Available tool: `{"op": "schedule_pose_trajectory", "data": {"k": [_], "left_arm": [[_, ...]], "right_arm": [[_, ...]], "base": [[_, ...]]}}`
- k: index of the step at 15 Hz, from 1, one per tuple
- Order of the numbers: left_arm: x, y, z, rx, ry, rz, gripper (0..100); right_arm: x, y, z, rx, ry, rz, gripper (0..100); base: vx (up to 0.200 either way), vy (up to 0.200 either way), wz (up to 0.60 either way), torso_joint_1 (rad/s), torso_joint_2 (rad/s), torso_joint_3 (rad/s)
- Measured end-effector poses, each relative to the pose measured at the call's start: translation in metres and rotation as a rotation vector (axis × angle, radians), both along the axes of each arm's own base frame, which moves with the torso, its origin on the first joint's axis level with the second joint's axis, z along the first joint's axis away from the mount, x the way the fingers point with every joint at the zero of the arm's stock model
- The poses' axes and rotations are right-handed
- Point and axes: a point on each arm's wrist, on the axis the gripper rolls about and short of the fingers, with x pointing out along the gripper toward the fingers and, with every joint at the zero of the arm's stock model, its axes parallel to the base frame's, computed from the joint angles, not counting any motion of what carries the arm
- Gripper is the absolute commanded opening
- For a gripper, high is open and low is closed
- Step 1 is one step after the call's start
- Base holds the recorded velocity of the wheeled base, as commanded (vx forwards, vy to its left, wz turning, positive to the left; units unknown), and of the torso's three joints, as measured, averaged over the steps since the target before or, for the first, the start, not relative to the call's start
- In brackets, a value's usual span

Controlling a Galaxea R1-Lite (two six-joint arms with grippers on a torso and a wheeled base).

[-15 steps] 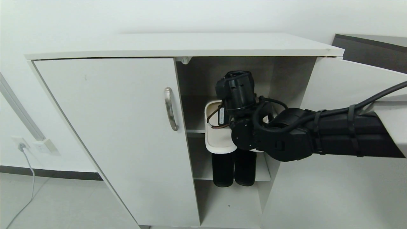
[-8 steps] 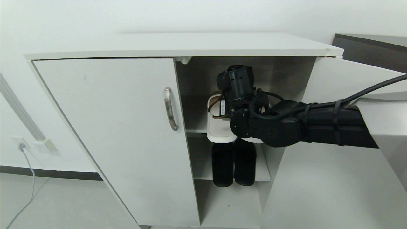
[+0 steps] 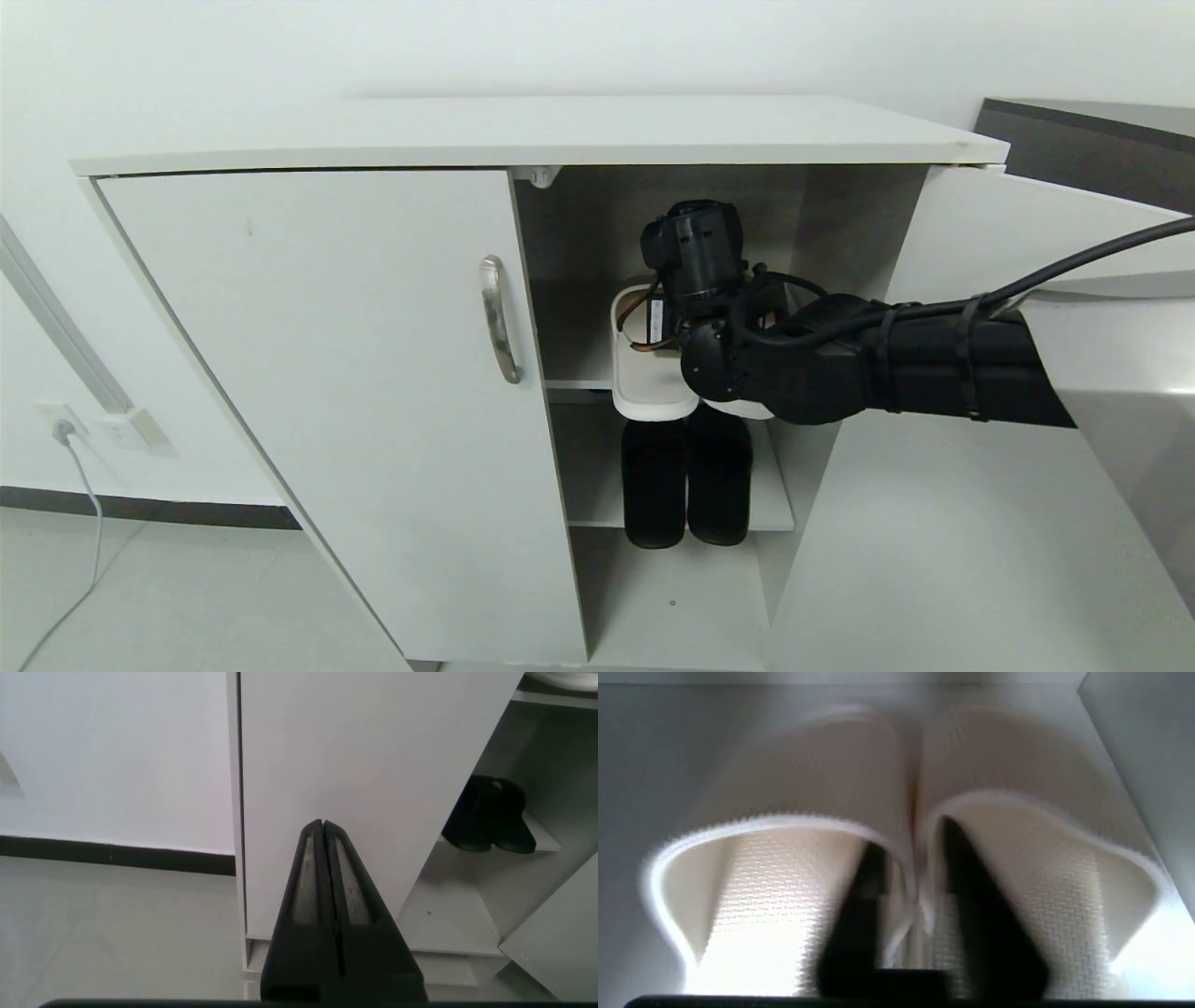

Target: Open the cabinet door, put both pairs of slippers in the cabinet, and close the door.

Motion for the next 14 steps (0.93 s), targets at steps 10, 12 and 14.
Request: {"op": "schedule_pose_trajectory", "data": {"k": [10,12,14], "left_arm": [[0.000,0.000,0.000,0.000,0.000,0.001,0],[0.000,0.000,0.000,0.000,0.000,0.000,0],[0.000,0.000,0.000,0.000,0.000,0.000,0]], "right_arm": [[0.007,-0.002,-0.007,-0.007,0.010,-0.007,100],[0.004,-0.001,-0.010,-0.019,0.021,-0.004,100],[-0.006,0.000,-0.012,-0.036,0.036,0.009,100]], "base": [[0.000,0.000,0.00,0.000,0.00,0.000],[0.000,0.000,0.00,0.000,0.00,0.000],[0.000,0.000,0.00,0.000,0.00,0.000]]}}
